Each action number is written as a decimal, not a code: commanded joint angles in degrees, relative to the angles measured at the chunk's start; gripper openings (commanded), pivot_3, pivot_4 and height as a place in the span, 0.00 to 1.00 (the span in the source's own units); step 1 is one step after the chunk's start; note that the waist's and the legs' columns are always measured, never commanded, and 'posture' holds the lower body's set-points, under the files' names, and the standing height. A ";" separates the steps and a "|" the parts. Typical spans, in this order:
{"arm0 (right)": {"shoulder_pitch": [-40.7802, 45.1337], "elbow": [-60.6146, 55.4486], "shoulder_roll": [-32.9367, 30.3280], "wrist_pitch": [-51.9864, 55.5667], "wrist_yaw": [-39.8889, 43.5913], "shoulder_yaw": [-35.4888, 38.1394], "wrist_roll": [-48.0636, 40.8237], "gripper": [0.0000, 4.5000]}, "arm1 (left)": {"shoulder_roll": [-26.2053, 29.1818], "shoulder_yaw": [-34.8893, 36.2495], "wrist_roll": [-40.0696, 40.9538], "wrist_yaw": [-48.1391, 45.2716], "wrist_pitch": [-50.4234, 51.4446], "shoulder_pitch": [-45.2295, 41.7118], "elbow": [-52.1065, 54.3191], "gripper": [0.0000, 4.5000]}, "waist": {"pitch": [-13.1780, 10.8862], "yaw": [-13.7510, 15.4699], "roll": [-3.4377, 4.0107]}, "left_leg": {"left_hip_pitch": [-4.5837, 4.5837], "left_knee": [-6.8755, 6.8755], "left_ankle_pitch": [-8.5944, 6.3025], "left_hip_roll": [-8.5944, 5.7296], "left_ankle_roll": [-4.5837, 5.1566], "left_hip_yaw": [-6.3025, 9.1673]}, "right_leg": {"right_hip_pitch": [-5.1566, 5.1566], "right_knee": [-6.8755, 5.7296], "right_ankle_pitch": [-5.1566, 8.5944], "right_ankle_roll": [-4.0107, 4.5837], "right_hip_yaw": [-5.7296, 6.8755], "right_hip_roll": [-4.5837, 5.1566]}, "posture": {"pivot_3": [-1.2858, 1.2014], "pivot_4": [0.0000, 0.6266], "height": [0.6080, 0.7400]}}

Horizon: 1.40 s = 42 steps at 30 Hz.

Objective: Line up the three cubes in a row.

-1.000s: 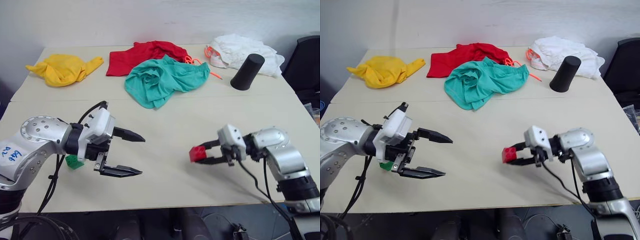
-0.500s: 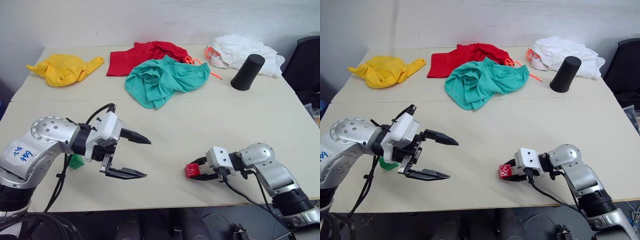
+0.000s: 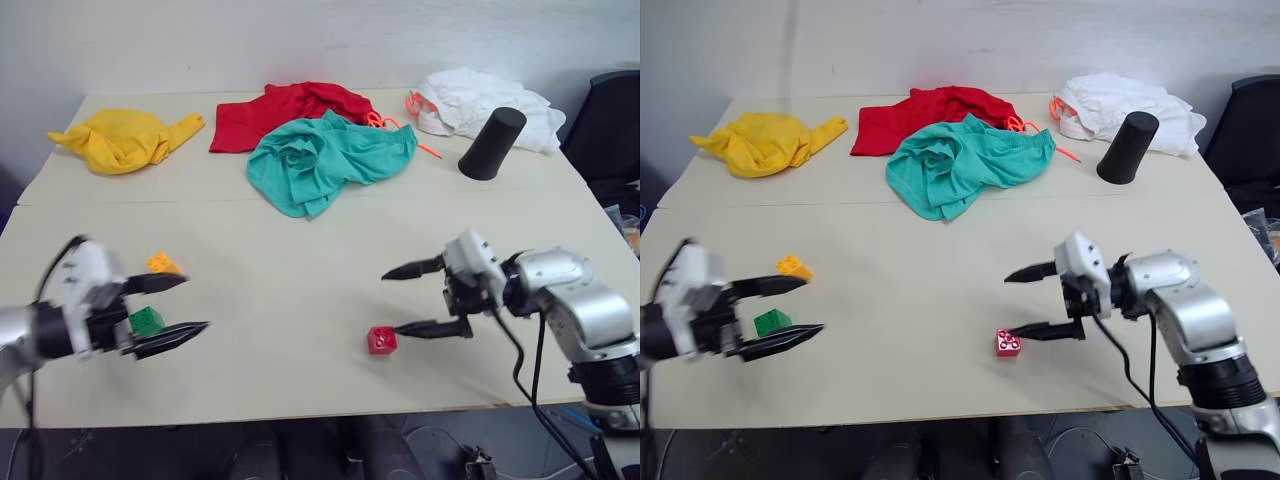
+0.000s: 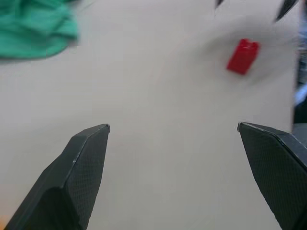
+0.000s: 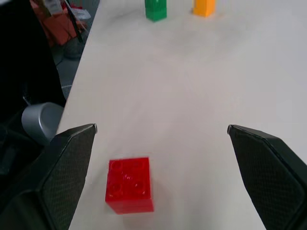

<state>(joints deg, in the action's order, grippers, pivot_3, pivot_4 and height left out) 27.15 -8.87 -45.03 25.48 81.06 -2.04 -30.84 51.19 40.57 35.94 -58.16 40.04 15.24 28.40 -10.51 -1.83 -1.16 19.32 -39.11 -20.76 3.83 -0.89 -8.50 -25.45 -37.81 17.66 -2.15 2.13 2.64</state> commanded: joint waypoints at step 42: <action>5.33 -6.08 -1.17 0.51 -2.77 1.05 -2.83 1.00 | 7.65 -24.67 -21.64 -8.25 -31.82 -14.19 -36.25 0.62 | 0.08 -0.88 -0.15 | 0.16 0.06 -0.16 -0.11 0.16 0.07 | -0.02 0.06 0.02 0.05 0.48 0.45 | 0.52 0.24 1.00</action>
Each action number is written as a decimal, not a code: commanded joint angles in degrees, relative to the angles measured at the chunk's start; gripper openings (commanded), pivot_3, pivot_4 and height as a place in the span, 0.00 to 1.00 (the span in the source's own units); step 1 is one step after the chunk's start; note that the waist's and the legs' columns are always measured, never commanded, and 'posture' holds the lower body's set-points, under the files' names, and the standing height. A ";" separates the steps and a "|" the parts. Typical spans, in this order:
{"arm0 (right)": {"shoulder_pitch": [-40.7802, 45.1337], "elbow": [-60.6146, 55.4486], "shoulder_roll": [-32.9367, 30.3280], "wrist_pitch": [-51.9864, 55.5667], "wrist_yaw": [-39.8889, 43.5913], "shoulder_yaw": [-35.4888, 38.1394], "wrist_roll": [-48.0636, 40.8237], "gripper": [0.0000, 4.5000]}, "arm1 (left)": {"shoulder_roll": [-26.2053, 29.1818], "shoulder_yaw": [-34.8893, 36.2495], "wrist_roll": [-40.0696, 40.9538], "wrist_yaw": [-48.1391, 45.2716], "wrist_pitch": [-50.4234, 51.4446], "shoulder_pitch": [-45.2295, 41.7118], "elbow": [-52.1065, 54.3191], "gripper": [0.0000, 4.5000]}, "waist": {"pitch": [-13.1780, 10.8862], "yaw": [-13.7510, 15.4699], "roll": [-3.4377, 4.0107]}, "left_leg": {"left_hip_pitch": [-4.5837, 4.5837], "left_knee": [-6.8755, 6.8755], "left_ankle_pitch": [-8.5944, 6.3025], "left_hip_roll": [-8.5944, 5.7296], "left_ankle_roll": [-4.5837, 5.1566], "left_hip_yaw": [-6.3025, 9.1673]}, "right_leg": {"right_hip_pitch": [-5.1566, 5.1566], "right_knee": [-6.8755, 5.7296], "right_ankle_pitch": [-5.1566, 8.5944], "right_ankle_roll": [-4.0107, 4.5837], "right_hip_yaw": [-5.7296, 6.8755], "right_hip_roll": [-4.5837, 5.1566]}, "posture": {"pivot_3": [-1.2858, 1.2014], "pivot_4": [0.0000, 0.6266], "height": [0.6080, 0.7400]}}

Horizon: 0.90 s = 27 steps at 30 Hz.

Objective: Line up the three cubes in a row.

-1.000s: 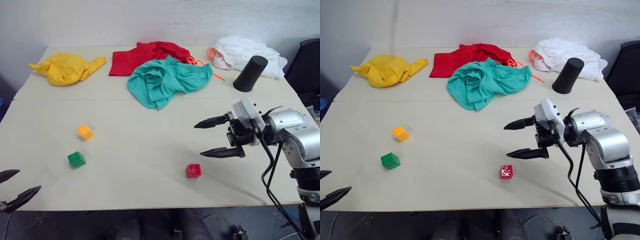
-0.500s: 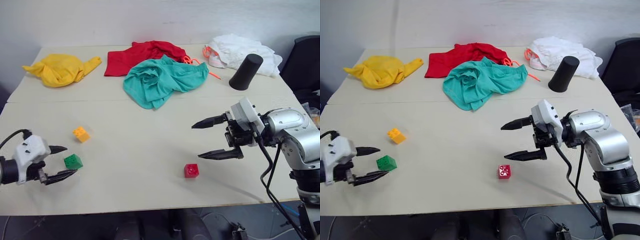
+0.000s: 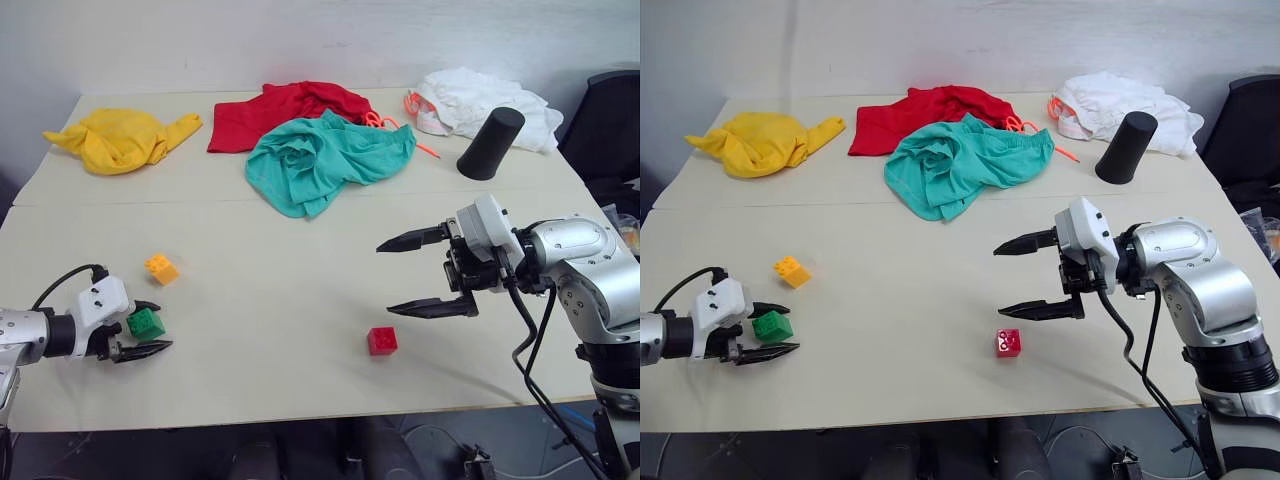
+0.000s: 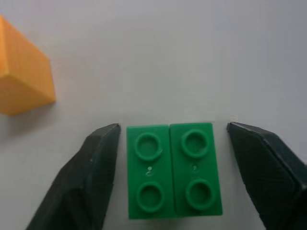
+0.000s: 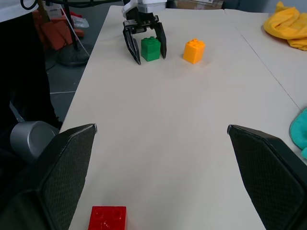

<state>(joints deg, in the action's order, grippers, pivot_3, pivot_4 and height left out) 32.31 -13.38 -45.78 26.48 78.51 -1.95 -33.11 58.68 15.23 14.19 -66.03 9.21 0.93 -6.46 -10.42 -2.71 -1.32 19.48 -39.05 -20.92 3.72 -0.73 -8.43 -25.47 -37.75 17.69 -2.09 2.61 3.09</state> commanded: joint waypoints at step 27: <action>-16.71 -7.52 -9.01 -5.79 1.75 4.57 2.92 1.00 | -12.63 -32.88 -7.77 2.52 15.61 -22.99 27.27 0.34 | 0.00 1.02 -0.01 | -0.05 -0.09 0.09 0.03 -0.04 -0.12 | 0.06 0.02 -0.08 -0.14 -0.40 -0.46 | 0.52 0.24 1.00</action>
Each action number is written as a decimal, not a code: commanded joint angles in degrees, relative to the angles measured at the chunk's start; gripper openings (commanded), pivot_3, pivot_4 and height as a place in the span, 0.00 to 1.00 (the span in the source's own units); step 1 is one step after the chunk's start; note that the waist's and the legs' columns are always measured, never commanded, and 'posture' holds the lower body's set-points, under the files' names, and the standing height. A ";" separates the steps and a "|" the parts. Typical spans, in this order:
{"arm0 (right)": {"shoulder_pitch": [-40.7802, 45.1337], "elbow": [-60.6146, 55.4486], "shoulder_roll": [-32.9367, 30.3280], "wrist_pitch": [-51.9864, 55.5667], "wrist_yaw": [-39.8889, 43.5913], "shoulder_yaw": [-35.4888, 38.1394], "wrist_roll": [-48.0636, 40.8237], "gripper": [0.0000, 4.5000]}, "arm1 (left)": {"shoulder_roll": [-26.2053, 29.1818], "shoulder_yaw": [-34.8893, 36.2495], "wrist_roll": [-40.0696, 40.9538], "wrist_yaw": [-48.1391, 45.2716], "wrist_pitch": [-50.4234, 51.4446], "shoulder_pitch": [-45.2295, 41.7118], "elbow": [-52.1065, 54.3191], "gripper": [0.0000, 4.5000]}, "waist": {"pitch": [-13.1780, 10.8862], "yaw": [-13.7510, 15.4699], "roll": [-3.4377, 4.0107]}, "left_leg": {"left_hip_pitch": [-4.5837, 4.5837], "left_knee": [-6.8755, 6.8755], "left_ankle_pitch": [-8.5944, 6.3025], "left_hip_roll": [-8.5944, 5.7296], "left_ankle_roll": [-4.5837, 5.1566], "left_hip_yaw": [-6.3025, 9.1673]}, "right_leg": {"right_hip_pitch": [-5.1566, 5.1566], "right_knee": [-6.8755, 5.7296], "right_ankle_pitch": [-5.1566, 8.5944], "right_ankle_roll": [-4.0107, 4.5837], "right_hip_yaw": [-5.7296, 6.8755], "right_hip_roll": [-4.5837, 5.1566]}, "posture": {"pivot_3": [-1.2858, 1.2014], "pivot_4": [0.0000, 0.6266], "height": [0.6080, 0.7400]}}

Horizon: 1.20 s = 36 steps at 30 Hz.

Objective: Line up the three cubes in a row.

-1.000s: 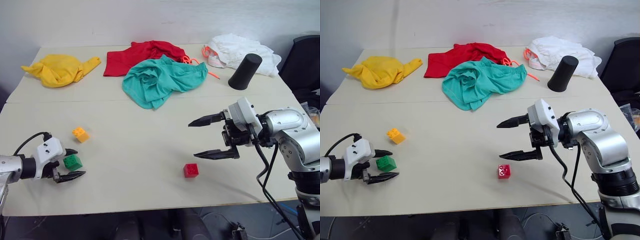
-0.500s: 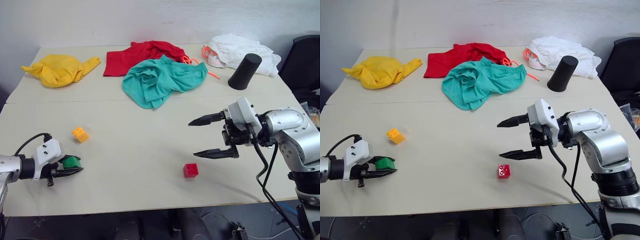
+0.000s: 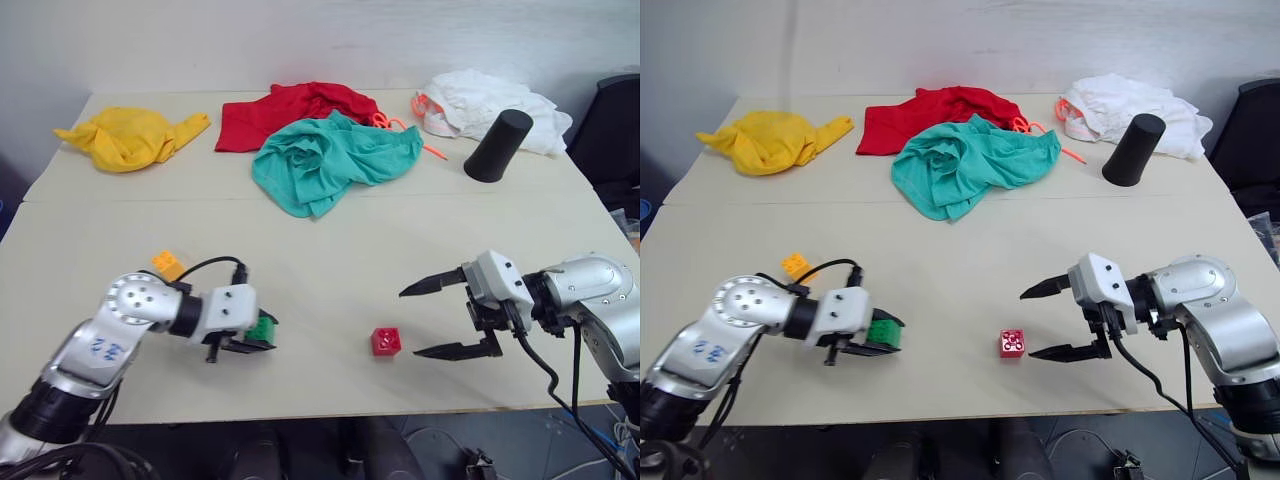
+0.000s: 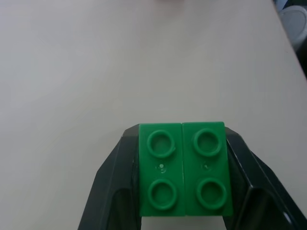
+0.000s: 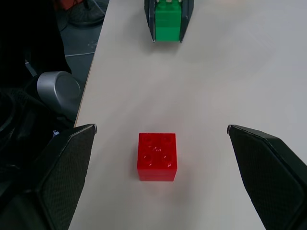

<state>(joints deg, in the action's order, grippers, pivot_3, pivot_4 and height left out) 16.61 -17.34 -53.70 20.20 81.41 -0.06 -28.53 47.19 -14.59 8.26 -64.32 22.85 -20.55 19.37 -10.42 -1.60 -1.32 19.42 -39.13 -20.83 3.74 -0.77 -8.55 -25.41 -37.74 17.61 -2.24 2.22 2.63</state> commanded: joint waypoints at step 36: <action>6.92 3.06 3.74 0.80 -2.58 -0.39 -3.19 1.00 | 5.06 40.02 7.00 4.79 11.11 35.32 7.42 0.99 | 0.00 -0.51 -0.01 | -0.21 0.04 -0.01 0.04 -0.07 0.08 | -0.06 -0.09 0.04 0.08 -0.26 -0.05 | 0.52 0.24 1.00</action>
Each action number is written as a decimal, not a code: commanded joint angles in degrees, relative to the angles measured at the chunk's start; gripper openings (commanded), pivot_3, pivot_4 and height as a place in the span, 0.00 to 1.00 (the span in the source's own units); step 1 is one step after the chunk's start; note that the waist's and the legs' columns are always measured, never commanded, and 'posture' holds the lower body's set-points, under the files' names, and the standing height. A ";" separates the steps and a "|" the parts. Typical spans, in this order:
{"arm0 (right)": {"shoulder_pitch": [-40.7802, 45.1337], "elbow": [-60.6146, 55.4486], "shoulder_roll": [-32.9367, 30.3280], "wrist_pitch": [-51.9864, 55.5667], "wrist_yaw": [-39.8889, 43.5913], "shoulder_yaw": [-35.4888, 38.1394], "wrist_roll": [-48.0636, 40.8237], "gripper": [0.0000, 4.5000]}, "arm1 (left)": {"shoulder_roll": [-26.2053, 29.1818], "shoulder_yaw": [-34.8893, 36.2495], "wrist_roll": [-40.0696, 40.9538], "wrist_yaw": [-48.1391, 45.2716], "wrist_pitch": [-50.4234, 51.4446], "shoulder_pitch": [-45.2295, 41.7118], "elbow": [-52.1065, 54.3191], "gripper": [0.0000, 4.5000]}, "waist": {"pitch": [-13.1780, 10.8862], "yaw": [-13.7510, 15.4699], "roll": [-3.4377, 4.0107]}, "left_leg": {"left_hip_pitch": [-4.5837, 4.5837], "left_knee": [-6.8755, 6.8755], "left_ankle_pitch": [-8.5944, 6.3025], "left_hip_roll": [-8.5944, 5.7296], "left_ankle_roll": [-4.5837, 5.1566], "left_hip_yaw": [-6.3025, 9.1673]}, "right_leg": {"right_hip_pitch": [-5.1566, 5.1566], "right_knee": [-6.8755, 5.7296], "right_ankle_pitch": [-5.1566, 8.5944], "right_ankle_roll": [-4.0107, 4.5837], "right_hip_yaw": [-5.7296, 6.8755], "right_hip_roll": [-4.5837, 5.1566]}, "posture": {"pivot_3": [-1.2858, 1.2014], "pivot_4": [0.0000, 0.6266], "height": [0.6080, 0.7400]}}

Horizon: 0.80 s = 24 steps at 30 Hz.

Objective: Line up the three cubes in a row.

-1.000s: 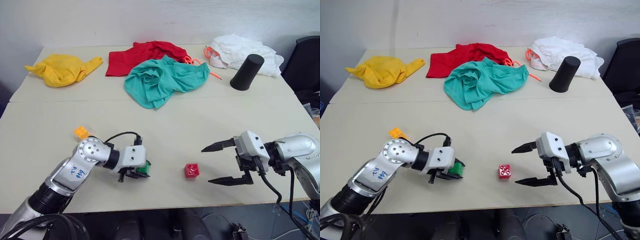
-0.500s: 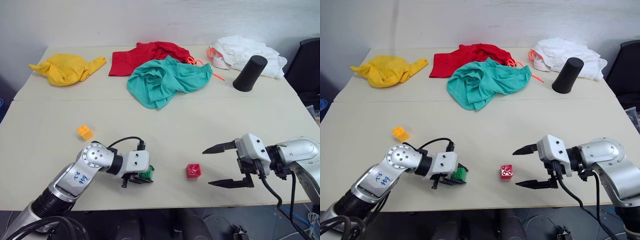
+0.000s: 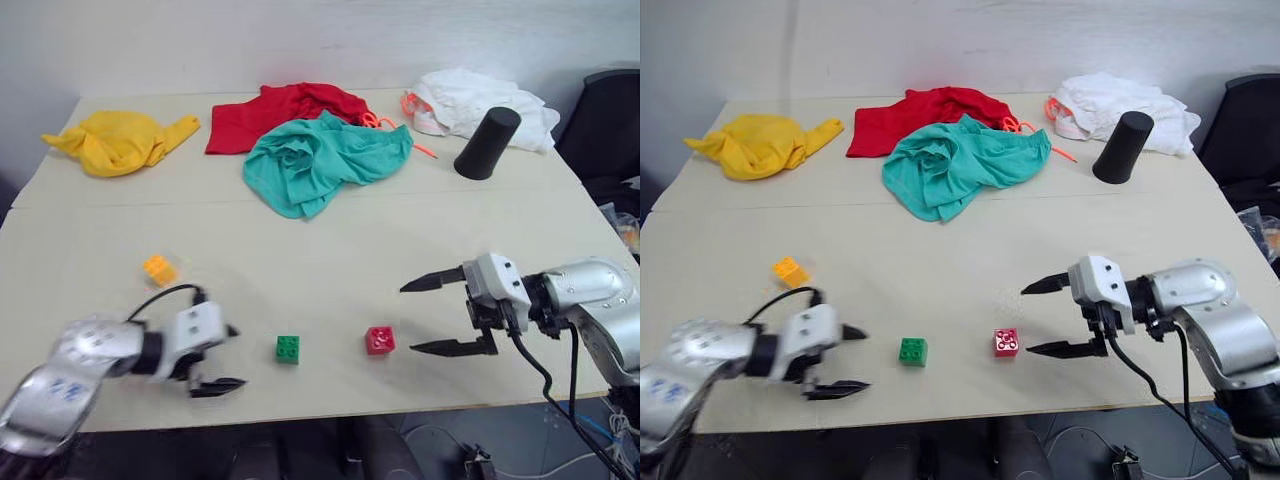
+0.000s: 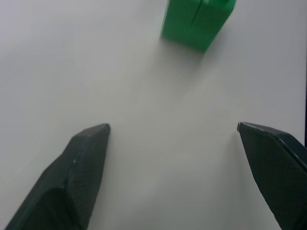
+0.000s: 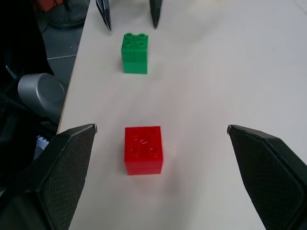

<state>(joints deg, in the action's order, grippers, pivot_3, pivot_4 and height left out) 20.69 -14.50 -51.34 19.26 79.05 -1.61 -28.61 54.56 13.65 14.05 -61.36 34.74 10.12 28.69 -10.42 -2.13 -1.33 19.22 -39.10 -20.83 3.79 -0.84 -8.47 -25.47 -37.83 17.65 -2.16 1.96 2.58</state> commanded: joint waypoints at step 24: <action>9.14 1.94 4.13 8.90 -0.73 1.50 -6.30 1.00 | -3.53 6.33 -1.97 6.55 -19.35 -22.12 -42.16 0.99 | 0.03 0.27 -0.06 | 0.10 0.01 -0.11 -0.13 0.14 -0.01 | 0.02 0.06 -0.02 -0.03 0.25 0.30 | 0.52 0.24 1.00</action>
<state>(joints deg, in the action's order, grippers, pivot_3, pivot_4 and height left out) 29.78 -10.01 -46.65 27.78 78.63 -1.76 -33.36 50.27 21.65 13.26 -54.14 17.45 -9.77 -9.64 -10.39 -1.86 -1.39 19.33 -39.08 -20.95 3.70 -0.71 -8.51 -25.48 -37.77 17.63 -2.19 2.18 2.82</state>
